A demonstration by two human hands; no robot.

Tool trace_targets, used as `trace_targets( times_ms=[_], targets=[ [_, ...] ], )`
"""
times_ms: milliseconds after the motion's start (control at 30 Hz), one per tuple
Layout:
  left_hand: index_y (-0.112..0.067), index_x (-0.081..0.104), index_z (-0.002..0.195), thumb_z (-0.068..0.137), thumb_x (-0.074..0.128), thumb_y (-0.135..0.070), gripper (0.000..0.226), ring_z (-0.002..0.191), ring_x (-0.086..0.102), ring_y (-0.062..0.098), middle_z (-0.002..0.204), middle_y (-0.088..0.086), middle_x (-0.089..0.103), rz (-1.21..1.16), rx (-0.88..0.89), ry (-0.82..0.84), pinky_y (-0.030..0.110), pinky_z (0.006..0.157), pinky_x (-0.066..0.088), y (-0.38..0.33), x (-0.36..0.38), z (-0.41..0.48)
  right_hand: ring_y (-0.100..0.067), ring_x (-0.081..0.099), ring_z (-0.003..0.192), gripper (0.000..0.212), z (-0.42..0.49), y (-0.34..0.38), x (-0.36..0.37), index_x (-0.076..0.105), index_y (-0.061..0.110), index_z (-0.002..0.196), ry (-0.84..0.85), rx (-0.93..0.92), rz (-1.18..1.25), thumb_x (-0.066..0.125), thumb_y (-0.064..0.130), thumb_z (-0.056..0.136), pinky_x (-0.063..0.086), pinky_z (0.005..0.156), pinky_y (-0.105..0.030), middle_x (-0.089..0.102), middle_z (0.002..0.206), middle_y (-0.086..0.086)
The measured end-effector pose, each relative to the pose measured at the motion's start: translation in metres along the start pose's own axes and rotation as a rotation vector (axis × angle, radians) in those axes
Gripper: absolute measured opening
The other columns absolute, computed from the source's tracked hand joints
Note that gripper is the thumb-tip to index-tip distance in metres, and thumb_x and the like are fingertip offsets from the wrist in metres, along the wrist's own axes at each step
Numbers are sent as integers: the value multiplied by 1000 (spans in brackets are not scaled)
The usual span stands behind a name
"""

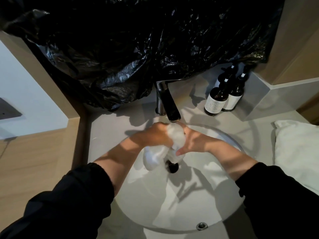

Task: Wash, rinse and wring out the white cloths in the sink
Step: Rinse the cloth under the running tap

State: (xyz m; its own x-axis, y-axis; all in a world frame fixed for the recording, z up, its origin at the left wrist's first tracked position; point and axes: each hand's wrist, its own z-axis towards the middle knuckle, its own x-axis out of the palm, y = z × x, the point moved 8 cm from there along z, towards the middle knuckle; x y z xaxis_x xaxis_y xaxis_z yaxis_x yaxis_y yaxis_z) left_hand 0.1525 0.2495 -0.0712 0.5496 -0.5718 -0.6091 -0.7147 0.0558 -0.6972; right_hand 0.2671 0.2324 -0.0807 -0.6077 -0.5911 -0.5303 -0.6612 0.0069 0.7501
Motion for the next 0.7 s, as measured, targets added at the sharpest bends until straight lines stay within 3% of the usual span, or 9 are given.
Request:
trace_targets(
  times_ms=[100, 167, 267, 333, 433, 533, 633, 700],
  targets=[
    [-14, 63, 101, 69, 75, -22, 35, 87, 64, 21, 91, 3, 63, 190, 13, 48, 28, 68, 52, 3, -6, -6, -17, 59, 104, 68, 6, 5, 7, 50, 26, 126, 23, 13, -60, 86, 20, 68, 49, 87, -24, 62, 113, 3],
    [-13, 63, 93, 63, 70, -26, 33, 81, 65, 25, 87, 7, 63, 261, 9, 128, 32, 62, 49, 12, -1, -9, -19, 62, 90, 41, 5, 6, 8, 60, 21, 106, 63, 24, -162, 82, 20, 72, 50, 75, -24, 65, 97, 1],
    [-22, 59, 81, 59, 67, -36, 27, 71, 58, 20, 79, 2, 61, 280, 52, 180, 32, 60, 45, 17, 11, -6, -18, 62, 81, 31, 1, -5, 9, 65, 17, 96, 114, 92, -138, 82, 18, 70, 48, 67, -23, 65, 86, 1],
    [-24, 63, 90, 64, 69, -45, 34, 79, 62, 16, 87, -2, 66, 199, 67, 169, 29, 69, 49, 20, 13, -5, -19, 65, 78, 43, -7, -14, 12, 67, 12, 96, 173, 131, 120, 81, 18, 55, 51, 66, -22, 69, 83, -2],
    [-27, 66, 103, 72, 73, -53, 41, 95, 67, 16, 101, -5, 71, -213, 76, 132, 32, 88, 53, 38, 23, -4, -32, 65, 92, 73, -16, -29, 8, 59, -10, 113, 192, 164, 533, 75, 15, 46, 53, 84, -38, 67, 101, -23],
    [-10, 59, 124, 80, 73, -44, 56, 109, 64, 27, 116, 9, 69, -834, 123, 101, 42, 99, 48, 49, 51, -7, -41, 59, 104, 76, -19, -26, 11, 53, -16, 119, 212, 129, 675, 72, 9, 50, 43, 98, -49, 60, 114, -33],
    [-11, 46, 139, 81, 57, -61, 78, 125, 53, 32, 134, 14, 58, -1352, -4, 191, 50, 108, 39, 62, 91, -11, -37, 62, 97, 66, -20, -24, 13, 60, -11, 113, 205, 106, 786, 71, 9, 50, 50, 89, -41, 63, 107, -28],
    [-13, 42, 144, 77, 58, -68, 89, 134, 41, 36, 146, 17, 43, -1640, -38, 209, 55, 113, 28, 56, 102, -10, -31, 67, 85, 49, -24, -20, 12, 66, -5, 102, 205, 105, 843, 70, 7, 54, 55, 76, -35, 68, 95, -22]
  ],
)
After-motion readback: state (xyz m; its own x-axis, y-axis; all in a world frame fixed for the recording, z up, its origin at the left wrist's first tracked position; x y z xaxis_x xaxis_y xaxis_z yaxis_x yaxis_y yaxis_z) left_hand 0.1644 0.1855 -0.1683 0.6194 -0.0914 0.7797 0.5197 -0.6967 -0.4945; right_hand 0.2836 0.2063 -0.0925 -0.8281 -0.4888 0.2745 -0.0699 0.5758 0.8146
